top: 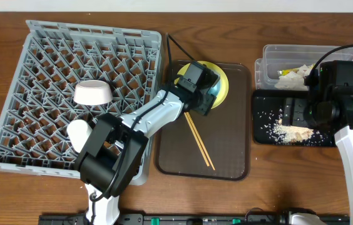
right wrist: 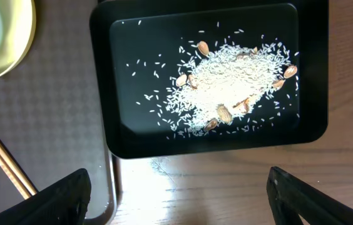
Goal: Sort waste into correct bins and load items into the dishwasher
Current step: 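Move the left gripper to the yellow plate and grasp the light-blue bowl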
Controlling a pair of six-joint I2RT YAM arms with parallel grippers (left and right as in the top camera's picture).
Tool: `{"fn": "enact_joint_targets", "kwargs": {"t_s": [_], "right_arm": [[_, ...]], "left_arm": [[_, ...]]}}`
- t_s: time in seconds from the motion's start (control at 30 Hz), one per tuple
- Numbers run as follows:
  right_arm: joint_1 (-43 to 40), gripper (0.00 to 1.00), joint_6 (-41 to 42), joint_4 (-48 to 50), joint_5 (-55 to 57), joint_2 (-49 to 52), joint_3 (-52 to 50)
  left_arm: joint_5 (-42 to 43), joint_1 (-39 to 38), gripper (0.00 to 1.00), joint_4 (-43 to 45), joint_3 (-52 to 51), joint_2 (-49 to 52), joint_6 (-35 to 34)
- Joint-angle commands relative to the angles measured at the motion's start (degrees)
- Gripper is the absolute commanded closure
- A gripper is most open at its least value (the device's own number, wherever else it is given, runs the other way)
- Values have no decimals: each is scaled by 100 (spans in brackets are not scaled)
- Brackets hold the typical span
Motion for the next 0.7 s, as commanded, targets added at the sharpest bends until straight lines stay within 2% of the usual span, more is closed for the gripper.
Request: {"fn": "enact_joint_targets", "kwargs": {"t_s": [0.0, 0.4, 0.67], "right_arm": [[-52, 12, 70, -7, -4, -57, 35], [-52, 13, 70, -46, -2, -57, 35], [-52, 13, 70, -63, -2, -57, 35]], "left_arm": [[-70, -2, 54, -57, 63, 31, 28], [-70, -2, 67, 116, 63, 9, 26], [-81, -39, 67, 79, 52, 9, 26]]}}
